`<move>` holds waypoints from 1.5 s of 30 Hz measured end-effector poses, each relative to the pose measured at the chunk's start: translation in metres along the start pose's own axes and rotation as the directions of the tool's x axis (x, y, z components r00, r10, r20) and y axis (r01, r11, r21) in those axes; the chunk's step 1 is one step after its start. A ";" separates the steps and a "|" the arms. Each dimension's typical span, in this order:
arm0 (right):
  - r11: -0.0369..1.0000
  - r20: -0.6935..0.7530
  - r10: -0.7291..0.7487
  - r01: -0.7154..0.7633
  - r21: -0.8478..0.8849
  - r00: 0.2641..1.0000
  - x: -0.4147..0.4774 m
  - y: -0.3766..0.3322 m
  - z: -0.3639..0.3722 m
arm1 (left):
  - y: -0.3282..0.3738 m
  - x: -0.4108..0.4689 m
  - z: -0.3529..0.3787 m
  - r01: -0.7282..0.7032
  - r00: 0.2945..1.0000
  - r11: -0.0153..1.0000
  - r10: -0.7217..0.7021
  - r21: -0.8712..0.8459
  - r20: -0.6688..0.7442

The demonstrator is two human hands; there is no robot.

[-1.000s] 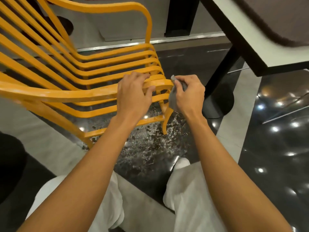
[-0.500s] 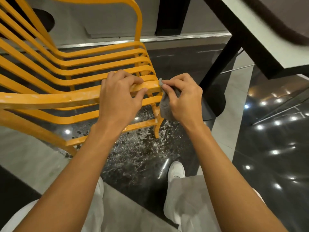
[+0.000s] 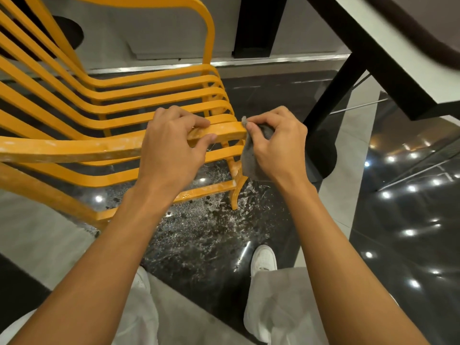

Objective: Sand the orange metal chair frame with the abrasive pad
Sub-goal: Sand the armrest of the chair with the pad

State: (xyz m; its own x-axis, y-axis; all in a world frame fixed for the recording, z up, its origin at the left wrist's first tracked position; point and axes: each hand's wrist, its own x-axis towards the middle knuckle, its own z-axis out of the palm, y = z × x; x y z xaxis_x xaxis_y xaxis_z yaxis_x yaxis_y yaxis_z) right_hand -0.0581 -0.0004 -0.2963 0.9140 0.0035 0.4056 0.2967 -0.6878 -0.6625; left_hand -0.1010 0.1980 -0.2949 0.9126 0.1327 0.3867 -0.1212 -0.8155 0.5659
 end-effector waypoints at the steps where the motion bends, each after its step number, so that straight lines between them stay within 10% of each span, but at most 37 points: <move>1: 1.000 0.000 -0.006 0.006 -0.004 1.000 0.002 -0.002 0.002 | 0.000 0.000 0.000 -0.009 1.000 1.000 0.009 0.017 -0.004; 45: 0.974 0.169 -0.225 0.228 0.002 0.960 0.008 -0.016 0.009 | -0.008 0.001 -0.007 -0.004 0.999 0.997 0.001 0.075 0.036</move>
State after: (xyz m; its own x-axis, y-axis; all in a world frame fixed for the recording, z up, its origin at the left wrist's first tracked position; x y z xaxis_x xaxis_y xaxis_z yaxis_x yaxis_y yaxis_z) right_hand -0.0527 0.0172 -0.2879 0.8570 0.2809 0.4321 0.4979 -0.6674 -0.5538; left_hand -0.1017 0.2089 -0.2938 0.9259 0.1115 0.3608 -0.0948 -0.8561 0.5080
